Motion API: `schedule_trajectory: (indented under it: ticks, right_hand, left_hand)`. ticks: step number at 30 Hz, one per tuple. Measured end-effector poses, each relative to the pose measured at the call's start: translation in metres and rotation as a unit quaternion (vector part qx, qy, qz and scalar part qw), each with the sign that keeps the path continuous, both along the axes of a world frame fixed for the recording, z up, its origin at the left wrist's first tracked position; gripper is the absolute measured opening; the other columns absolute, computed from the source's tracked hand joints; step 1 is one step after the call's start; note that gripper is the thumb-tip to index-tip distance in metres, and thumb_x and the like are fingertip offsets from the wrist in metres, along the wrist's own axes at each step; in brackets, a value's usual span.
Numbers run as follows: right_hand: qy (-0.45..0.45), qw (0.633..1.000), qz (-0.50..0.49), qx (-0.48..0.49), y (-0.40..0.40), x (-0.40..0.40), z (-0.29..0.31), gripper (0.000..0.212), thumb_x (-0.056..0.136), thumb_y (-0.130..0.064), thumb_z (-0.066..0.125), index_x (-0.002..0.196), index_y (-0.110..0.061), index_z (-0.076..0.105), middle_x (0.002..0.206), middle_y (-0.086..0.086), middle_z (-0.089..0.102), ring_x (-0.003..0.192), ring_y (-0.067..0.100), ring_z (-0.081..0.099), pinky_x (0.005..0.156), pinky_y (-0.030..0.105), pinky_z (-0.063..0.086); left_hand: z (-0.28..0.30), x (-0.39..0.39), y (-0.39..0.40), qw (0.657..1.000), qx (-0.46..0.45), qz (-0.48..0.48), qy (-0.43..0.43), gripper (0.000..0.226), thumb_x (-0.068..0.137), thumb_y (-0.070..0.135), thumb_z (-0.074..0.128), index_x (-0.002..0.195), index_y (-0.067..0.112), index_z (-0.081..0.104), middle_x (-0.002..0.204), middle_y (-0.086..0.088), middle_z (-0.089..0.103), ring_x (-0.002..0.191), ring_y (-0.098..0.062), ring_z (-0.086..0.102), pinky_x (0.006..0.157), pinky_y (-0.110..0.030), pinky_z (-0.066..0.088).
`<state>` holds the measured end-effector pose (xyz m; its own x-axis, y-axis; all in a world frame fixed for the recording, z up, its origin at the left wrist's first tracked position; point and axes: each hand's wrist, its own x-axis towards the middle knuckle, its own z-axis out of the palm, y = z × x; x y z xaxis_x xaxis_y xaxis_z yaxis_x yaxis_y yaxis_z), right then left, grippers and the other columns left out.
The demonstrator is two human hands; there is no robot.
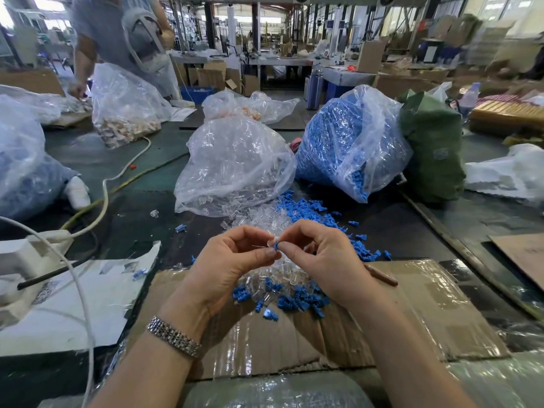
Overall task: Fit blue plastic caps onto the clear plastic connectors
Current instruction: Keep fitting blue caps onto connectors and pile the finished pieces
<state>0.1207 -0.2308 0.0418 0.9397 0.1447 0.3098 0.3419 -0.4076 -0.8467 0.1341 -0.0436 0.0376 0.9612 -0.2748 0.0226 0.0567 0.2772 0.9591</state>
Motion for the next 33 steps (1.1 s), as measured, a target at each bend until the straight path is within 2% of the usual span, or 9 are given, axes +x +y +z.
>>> schedule_trajectory:
  ticks: [8, 10, 12, 14, 16, 19, 24, 28, 33]
  right_hand:
    - [0.008, 1.0, 0.001, 0.005, -0.004, -0.001, 0.005, 0.012, 0.091, -0.026, 0.074, 0.102, -0.031, 0.071, 0.085, -0.011, 0.069, 0.068, -0.001, 0.057, 0.064, 0.015, 0.047]
    - [0.003, 0.998, -0.07, -0.007, -0.015, 0.002, 0.007, 0.016, 0.092, -0.035, 0.071, 0.108, -0.032, 0.068, 0.09, -0.013, 0.067, 0.078, -0.001, 0.06, 0.068, 0.013, 0.046]
    - [0.016, 0.97, -0.188, -0.155, -0.028, 0.005, 0.006, 0.03, 0.092, -0.047, 0.067, 0.116, -0.029, 0.063, 0.104, -0.014, 0.061, 0.098, 0.004, 0.057, 0.081, 0.021, 0.048]
    - [0.111, 0.91, -0.244, -0.316, -0.037, 0.006, 0.003, 0.051, 0.089, -0.06, 0.065, 0.125, -0.024, 0.056, 0.123, -0.002, 0.053, 0.119, 0.02, 0.048, 0.096, 0.04, 0.046]
    - [0.193, 0.867, -0.241, -0.391, -0.039, 0.006, -0.002, 0.063, 0.085, -0.067, 0.065, 0.126, -0.021, 0.052, 0.129, 0.005, 0.049, 0.124, 0.028, 0.044, 0.1, 0.048, 0.043]
    - [0.206, 0.85, -0.233, -0.426, -0.038, 0.008, -0.006, 0.057, 0.088, -0.061, 0.065, 0.125, -0.019, 0.053, 0.125, 0.007, 0.052, 0.121, 0.03, 0.048, 0.098, 0.048, 0.044]
    - [0.194, 0.86, -0.219, -0.419, -0.038, 0.009, -0.004, 0.033, 0.089, -0.043, 0.065, 0.099, -0.015, 0.053, 0.101, 0.007, 0.055, 0.101, 0.03, 0.053, 0.082, 0.042, 0.05]
    - [0.161, 0.883, -0.238, -0.372, -0.039, 0.008, 0.007, 0.02, 0.092, -0.034, 0.055, 0.095, -0.015, 0.054, 0.093, 0.006, 0.055, 0.085, 0.028, 0.053, 0.064, 0.036, 0.038]
    - [0.193, 0.97, -0.125, -0.079, -0.035, -0.005, 0.033, 0.022, 0.1, -0.021, 0.057, 0.087, -0.003, 0.06, 0.066, 0.002, 0.057, 0.059, 0.017, 0.06, 0.063, 0.04, 0.05]
  left_hand:
    - [-0.003, 0.003, 0.001, 1.0, -0.017, -0.003, 0.003, 0.031, 0.063, 0.007, 0.086, 0.092, 0.01, 0.078, 0.095, -0.017, 0.075, 0.091, -0.027, 0.074, 0.08, -0.028, 0.058]
    - [-0.004, 0.003, 0.002, 0.999, -0.036, 0.001, 0.014, 0.03, 0.064, 0.006, 0.085, 0.093, 0.01, 0.079, 0.096, -0.018, 0.075, 0.093, -0.03, 0.074, 0.08, -0.029, 0.059]
    - [-0.006, 0.003, 0.002, 0.998, -0.058, 0.01, 0.029, 0.029, 0.066, 0.003, 0.084, 0.094, 0.008, 0.078, 0.096, -0.018, 0.074, 0.095, -0.033, 0.074, 0.079, -0.029, 0.059]
    - [-0.007, 0.005, 0.002, 0.997, -0.073, 0.016, 0.035, 0.027, 0.07, -0.002, 0.08, 0.097, 0.004, 0.077, 0.097, -0.021, 0.073, 0.096, -0.035, 0.073, 0.079, -0.029, 0.059]
    - [-0.007, 0.007, 0.003, 0.996, -0.084, 0.013, 0.04, 0.025, 0.072, -0.005, 0.077, 0.096, 0.002, 0.077, 0.098, -0.025, 0.072, 0.096, -0.036, 0.072, 0.079, -0.029, 0.059]
    - [-0.007, 0.011, 0.005, 0.994, -0.095, 0.006, 0.048, 0.024, 0.072, -0.006, 0.076, 0.095, 0.002, 0.077, 0.099, -0.024, 0.072, 0.096, -0.035, 0.073, 0.079, -0.029, 0.06]
    - [-0.008, 0.012, 0.007, 0.992, -0.118, -0.001, 0.051, 0.024, 0.072, -0.007, 0.076, 0.094, 0.003, 0.078, 0.099, -0.02, 0.074, 0.095, -0.034, 0.074, 0.077, -0.029, 0.06]
    - [-0.007, 0.012, 0.009, 0.991, -0.126, 0.019, 0.052, 0.025, 0.072, -0.006, 0.077, 0.095, 0.004, 0.079, 0.1, -0.02, 0.074, 0.095, -0.033, 0.074, 0.075, -0.027, 0.06]
    - [-0.006, 0.014, 0.012, 0.988, -0.141, 0.046, 0.051, 0.025, 0.072, -0.002, 0.08, 0.095, 0.008, 0.079, 0.107, -0.019, 0.074, 0.099, -0.03, 0.074, 0.074, -0.026, 0.059]
